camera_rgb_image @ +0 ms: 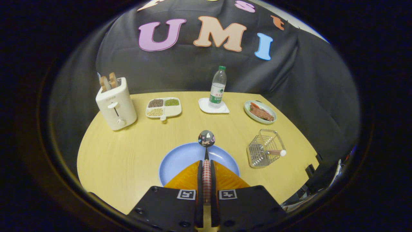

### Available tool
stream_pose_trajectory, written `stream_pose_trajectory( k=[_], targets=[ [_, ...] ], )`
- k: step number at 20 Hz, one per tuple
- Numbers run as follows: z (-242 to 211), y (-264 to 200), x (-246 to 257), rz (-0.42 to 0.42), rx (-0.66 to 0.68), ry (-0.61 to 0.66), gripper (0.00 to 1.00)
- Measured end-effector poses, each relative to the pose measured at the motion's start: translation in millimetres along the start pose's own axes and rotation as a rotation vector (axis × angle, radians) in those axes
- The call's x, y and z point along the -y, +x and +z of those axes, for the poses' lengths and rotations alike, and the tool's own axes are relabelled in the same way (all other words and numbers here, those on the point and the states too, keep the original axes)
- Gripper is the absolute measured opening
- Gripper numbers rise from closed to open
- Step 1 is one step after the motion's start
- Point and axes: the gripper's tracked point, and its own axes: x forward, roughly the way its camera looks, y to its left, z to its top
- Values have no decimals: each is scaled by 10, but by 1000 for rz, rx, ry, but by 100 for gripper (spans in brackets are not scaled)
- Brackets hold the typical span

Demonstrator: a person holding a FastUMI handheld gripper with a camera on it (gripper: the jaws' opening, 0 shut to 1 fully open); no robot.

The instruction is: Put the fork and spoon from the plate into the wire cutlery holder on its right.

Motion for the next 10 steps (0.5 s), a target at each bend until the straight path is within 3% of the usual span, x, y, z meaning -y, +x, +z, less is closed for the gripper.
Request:
stream_pose_trajectory(
  k=[5, 10],
  targets=[
    [361, -115, 309, -59, -26, 45, 12],
    [547, -176, 682, -145, -150, 193, 12]
  ],
)
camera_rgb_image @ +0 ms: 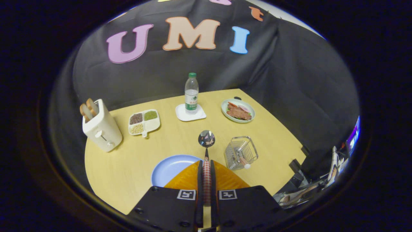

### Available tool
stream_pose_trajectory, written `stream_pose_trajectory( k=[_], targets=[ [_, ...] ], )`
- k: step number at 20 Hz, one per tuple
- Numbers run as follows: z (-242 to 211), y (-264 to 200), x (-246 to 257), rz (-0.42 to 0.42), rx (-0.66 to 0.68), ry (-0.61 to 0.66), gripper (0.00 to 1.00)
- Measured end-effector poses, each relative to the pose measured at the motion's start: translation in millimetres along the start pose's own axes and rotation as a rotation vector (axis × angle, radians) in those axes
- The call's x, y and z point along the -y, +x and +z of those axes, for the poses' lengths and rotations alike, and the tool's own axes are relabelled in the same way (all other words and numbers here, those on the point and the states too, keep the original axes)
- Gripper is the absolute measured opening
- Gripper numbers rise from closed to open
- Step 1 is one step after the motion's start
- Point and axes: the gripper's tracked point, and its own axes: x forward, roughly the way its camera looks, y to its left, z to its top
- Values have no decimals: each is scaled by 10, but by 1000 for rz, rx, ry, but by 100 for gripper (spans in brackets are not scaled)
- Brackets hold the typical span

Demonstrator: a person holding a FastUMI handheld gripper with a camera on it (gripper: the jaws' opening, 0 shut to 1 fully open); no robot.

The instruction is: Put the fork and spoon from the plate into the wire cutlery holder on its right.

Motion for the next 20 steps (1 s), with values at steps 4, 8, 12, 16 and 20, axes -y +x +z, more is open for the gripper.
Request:
stream_pose_trajectory(
  k=[4, 8, 12, 16, 20],
  targets=[
    [12, 26, 328, -118, -181, 61, 12],
    [123, 89, 506, -163, -317, 116, 12],
    [150, 323, 670, -165, -401, 202, 12],
    [87, 598, 784, -142, -486, 227, 12],
    [-77, 820, 850, -115, -588, 224, 12]
  ],
)
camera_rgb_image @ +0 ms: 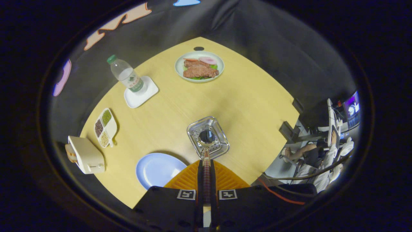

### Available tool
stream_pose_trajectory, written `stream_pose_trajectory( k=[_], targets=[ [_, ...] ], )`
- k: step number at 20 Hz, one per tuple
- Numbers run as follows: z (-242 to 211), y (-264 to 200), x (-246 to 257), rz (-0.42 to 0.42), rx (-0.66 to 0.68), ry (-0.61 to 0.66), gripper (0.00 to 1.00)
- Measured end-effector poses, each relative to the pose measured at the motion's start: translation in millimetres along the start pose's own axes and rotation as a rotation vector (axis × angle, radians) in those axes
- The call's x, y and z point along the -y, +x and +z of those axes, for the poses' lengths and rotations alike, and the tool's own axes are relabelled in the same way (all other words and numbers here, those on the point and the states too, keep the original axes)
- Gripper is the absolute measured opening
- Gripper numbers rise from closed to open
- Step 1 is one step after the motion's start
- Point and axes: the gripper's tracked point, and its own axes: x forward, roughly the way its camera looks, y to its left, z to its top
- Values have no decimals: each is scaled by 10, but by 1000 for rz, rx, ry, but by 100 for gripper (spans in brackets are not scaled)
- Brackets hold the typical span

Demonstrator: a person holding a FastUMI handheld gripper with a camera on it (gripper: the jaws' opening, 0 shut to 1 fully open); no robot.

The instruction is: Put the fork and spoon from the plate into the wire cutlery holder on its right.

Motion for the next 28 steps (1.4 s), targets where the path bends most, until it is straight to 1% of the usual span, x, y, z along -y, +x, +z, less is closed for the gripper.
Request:
stream_pose_trajectory(
  k=[2, 4, 8, 13, 16, 20, 24, 28],
  targets=[
    [11, 121, 8, 20, -34, -5, 12],
    [30, 198, 56, 16, -63, -28, 12],
    [90, 311, 37, 41, -79, -46, 13],
    [96, 301, 130, 19, -75, -93, 49],
    [149, 225, 79, 63, -47, -86, 70],
    [167, 64, 160, 46, -17, -129, 99],
    [265, -144, 105, 87, 70, -160, 99],
    [385, -276, 132, 122, 219, -254, 98]
  ],
)
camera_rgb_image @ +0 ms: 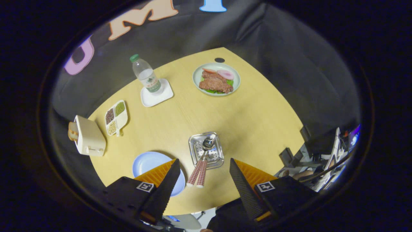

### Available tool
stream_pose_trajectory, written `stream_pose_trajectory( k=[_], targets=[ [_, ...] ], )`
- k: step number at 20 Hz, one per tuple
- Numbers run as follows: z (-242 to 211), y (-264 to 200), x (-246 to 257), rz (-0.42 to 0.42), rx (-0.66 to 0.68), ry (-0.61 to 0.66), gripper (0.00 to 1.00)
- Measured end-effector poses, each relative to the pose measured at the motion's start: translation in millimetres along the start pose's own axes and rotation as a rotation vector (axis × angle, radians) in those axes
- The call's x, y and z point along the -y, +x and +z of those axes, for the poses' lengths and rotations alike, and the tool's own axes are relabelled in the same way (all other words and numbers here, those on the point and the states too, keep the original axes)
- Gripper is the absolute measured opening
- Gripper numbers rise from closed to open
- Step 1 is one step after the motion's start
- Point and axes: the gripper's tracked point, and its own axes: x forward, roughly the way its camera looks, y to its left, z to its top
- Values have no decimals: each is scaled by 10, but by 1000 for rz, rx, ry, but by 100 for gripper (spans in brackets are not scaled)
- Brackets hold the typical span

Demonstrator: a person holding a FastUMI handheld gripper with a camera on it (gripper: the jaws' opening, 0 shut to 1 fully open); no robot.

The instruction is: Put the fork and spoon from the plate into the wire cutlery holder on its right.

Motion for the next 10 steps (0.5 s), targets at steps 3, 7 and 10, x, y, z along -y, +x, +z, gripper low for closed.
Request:
stream_pose_trajectory(
  k=[3, 7, 10],
  targets=[
    [135, -50, 79, 16, 141, -75, 98],
    [478, -164, -21, 121, 395, -106, 98],
    [724, -373, -123, 193, 573, -141, 98]
  ],
)
